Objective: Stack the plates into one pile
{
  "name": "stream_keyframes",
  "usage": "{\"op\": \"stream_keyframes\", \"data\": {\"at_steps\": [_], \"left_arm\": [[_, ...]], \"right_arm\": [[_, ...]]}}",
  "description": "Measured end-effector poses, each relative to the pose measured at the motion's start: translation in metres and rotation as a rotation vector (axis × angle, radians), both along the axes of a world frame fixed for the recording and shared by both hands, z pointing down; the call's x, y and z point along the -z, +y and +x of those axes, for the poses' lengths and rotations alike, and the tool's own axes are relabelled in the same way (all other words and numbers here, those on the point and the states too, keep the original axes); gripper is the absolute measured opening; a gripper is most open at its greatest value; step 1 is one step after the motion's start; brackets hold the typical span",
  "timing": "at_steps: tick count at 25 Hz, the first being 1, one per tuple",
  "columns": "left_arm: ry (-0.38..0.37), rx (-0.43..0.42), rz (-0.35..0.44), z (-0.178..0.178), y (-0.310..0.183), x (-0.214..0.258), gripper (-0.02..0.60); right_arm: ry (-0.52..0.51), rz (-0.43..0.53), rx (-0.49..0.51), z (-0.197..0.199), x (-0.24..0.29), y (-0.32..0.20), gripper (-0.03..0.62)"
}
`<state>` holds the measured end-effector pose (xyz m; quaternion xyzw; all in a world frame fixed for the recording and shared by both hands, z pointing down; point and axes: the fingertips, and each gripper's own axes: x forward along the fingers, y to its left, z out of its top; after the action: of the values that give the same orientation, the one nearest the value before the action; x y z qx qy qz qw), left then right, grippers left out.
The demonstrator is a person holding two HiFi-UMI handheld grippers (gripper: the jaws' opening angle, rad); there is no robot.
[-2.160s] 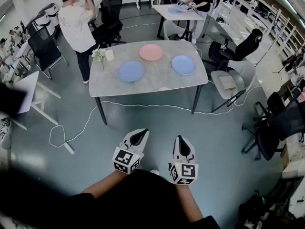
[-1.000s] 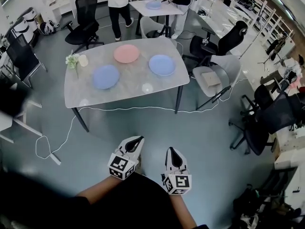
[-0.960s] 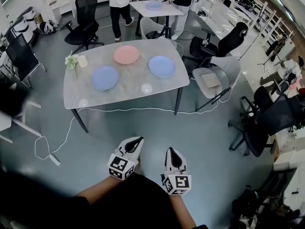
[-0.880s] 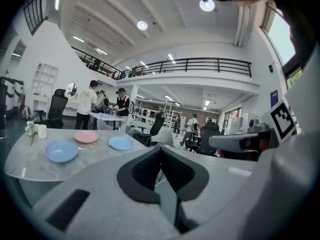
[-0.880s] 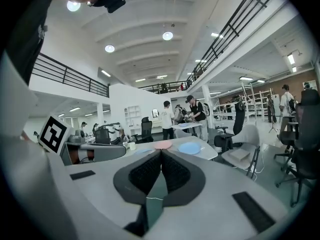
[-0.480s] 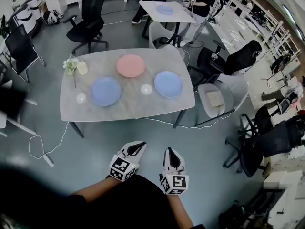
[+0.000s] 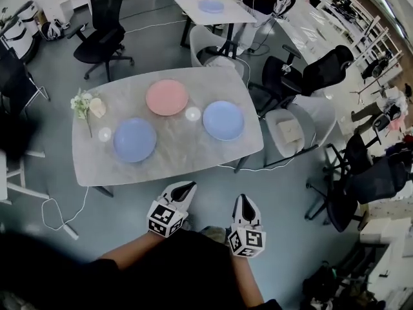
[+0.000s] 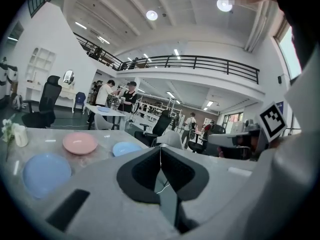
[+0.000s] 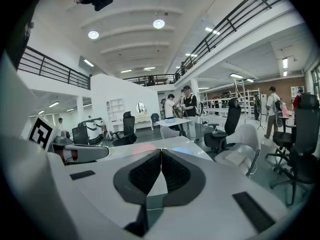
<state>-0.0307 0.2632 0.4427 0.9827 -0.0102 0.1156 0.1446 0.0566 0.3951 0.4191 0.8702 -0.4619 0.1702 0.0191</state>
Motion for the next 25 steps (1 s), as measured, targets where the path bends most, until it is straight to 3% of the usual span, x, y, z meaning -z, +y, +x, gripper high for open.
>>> {"op": "stream_keyframes", "data": {"at_steps": [7,13,19,25], "left_arm": [[-0.013,0.059,-0.033,0.014,-0.037,-0.011,0.017],[-0.021,0.084,-0.045,0.038,-0.060,-0.019,0.017],[-0.011,0.063,0.050,0.094,-0.082,-0.020,0.017],[-0.082,0.106,-0.040,0.162,-0.123,-0.047,0.018]], "right_arm": [[-0.048,-0.008,0.028,0.015,-0.018,-0.029,0.012],[-0.032,0.012,0.067,0.048,-0.016,-0.063,0.012],[-0.033,0.032,0.060,0.117,-0.024,-0.088,0.012],[-0.059,0.016,0.053,0.194,-0.036,-0.113,0.012]]}}
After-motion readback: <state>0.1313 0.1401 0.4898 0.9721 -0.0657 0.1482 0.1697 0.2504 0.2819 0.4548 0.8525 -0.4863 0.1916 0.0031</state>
